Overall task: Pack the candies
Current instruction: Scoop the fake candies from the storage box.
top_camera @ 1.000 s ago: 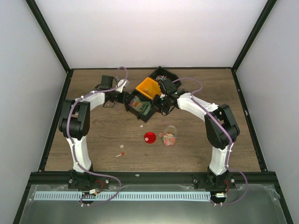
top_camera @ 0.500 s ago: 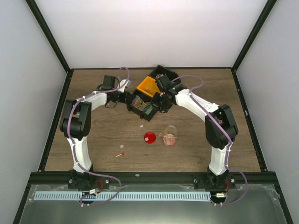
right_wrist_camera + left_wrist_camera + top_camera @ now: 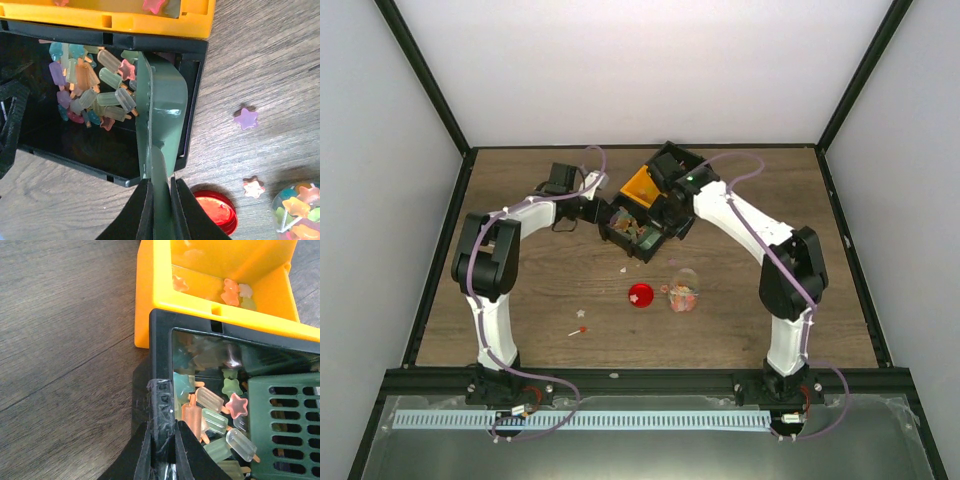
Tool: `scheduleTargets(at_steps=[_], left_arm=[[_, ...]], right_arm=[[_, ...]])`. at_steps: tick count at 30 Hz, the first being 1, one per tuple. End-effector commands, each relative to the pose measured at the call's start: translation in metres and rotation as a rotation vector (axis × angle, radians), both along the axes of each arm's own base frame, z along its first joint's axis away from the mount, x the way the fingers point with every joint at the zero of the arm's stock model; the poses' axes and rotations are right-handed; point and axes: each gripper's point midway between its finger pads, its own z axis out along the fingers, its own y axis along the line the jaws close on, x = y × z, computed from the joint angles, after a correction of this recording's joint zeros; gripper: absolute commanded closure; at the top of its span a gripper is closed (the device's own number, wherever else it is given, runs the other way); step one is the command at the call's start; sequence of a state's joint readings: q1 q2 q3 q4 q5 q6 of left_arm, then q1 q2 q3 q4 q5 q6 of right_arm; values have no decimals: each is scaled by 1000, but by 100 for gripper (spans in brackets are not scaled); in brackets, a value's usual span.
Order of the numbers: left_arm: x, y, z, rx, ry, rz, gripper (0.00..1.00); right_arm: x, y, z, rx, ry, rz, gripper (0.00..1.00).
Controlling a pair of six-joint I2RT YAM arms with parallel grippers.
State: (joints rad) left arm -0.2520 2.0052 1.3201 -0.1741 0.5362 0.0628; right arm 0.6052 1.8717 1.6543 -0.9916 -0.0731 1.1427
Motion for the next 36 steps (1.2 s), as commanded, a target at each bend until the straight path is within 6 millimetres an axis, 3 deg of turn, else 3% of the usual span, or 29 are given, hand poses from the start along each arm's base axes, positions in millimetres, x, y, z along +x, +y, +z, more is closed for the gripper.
scheduleTargets(at_steps=[1, 7, 10, 13, 19, 22, 28, 30, 36], left_arm=[[9, 0, 15, -18, -73, -17, 96], [7, -1, 10, -10, -59, -25, 96], [7, 0, 2, 17, -43, -27, 96], [7, -1, -1, 13, -32, -30, 96], [6, -8, -3, 13, -15, -45, 96], [7, -7, -4, 32, -13, -40, 96], [8, -8, -7, 26, -7, -39, 96], [8, -10, -8, 18, -4, -43, 96], [3, -15, -4, 2, 2, -63, 96]], right_arm=[[-10, -33, -29, -239, 94, -37, 99], [-18, -30, -91, -293, 227, -3, 99], [-20, -19, -119, -256, 264, 39, 99], [-9, -2, -134, -165, 221, 77, 99], [9, 33, -135, 79, 93, 189, 99], [9, 23, -123, 36, 99, 158, 99], [13, 7, -73, -15, 3, 142, 99], [14, 6, -78, -9, 8, 139, 99], [11, 24, -139, 59, 110, 180, 99]])
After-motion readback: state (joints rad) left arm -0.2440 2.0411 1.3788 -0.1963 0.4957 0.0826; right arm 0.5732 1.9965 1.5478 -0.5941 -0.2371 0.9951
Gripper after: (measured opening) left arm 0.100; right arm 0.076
